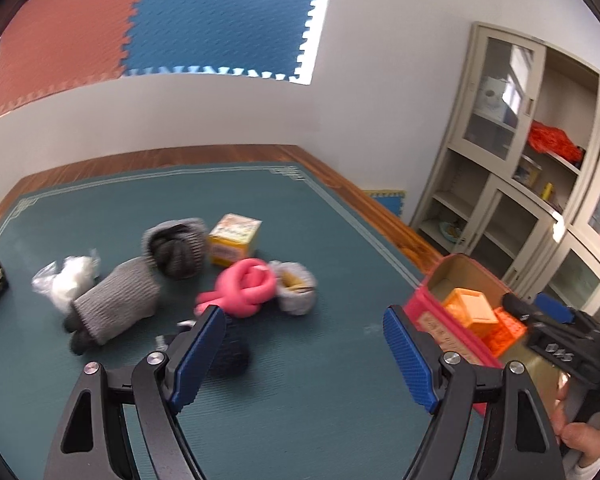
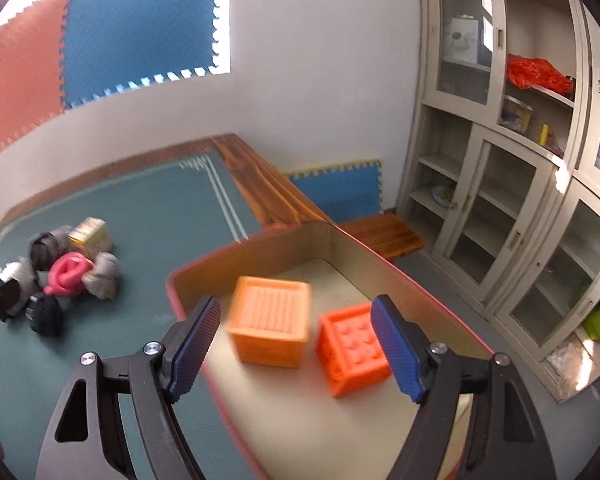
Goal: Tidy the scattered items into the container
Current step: 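Move both grippers back over the remaining soft items on the table, then grasp the grey knit glove with the left gripper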
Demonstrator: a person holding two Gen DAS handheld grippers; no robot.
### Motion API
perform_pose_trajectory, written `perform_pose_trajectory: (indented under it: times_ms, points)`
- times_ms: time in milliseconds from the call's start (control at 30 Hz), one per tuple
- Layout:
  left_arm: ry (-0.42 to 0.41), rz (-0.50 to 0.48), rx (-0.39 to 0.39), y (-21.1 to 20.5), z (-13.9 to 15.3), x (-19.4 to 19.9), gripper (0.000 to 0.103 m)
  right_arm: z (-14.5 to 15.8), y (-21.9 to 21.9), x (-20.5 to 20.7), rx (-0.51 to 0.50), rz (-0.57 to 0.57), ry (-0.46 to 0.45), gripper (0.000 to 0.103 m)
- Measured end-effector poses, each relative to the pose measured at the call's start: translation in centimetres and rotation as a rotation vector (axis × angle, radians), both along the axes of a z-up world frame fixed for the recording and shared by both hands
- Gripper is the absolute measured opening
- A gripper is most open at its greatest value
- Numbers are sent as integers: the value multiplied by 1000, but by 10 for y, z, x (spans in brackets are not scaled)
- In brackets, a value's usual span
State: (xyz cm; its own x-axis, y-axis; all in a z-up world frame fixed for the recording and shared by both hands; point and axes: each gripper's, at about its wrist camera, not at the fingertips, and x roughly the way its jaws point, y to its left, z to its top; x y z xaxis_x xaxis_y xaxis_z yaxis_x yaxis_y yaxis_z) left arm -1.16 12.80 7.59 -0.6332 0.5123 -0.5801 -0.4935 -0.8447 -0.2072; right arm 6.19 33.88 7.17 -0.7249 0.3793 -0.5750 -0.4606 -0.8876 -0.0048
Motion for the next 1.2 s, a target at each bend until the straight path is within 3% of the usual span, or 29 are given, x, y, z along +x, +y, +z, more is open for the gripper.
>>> perform_pose_trajectory:
  times_ms: [167, 333, 467, 733, 1033, 1200]
  points:
    - [-22, 66, -18, -29, -9, -13, 83, 11, -35, -5, 3, 109, 54, 81]
    - [-43, 140, -37, -60, -18, -24, 83, 5, -62, -28, -27, 210, 17, 81]
    - [-61, 206, -59, -86, -27, -33, 90, -4, -81, -43, -83, 289, -15, 81]
    - [-115, 290, -71, -123, -42, -49, 90, -21, -110, -75, -164, 398, -84, 82]
    - [-83, 288, -92, -130, -42, -59, 90, -37, -132, -102, -228, 476, -130, 82]
    - [-30, 207, -83, -123, -37, -75, 90, -46, -132, -106, -248, 476, -134, 82]
